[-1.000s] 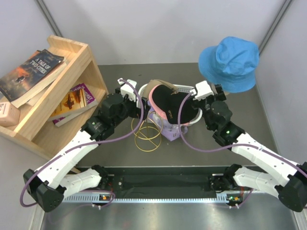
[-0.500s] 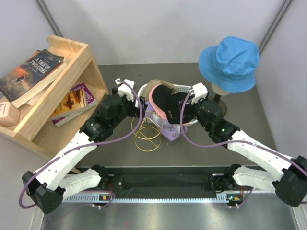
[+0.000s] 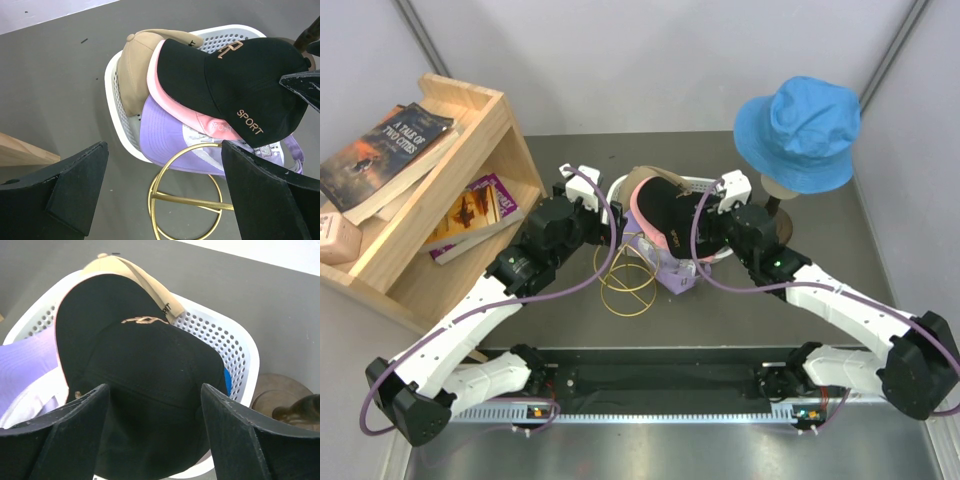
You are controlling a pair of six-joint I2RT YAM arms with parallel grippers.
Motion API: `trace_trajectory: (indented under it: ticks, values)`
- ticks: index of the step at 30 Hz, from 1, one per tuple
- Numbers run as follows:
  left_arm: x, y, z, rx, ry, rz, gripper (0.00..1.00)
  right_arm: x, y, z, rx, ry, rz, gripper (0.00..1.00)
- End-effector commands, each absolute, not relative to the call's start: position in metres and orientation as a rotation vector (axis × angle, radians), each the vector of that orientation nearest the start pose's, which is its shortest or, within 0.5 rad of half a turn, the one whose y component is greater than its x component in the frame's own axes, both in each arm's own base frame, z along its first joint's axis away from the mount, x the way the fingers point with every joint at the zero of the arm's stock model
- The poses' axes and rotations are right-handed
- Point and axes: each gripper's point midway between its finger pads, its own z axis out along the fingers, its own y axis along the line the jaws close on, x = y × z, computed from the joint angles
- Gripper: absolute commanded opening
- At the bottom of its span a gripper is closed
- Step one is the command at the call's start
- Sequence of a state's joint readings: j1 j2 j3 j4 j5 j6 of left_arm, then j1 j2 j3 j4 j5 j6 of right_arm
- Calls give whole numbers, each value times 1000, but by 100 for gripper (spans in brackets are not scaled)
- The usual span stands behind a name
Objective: Stack the hats
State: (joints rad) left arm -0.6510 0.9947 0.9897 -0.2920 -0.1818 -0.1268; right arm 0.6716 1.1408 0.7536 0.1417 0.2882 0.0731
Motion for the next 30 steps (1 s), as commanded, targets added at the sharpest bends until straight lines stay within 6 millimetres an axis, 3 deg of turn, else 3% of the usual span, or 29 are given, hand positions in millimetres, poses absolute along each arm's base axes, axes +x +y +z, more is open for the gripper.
trace_trajectory:
  ticks: [1, 10, 13, 15, 19, 21, 27, 30]
  values:
    - [293, -188, 295, 352, 1788, -367, 99, 337, 208, 224, -324, 1750, 320, 73]
    - [294, -187, 294, 349, 1789, -356, 99, 330, 215, 201, -407, 1799, 354, 65]
    - [295, -186, 293, 347, 1790, -351, 99, 330, 219, 195, -429, 1812, 360, 53]
    - [295, -186, 292, 348, 1791, -347, 99, 331, 218, 195, -431, 1811, 354, 36]
    - [296, -185, 292, 346, 1790, -340, 99, 331, 215, 208, -440, 1794, 333, 15]
    - [296, -184, 293, 345, 1789, -339, 99, 329, 211, 225, -434, 1756, 322, 2]
    - [295, -181, 298, 338, 1775, -334, 99, 319, 203, 275, -448, 1641, 308, 0]
    - [294, -180, 299, 333, 1769, -329, 99, 316, 202, 285, -465, 1620, 300, 0]
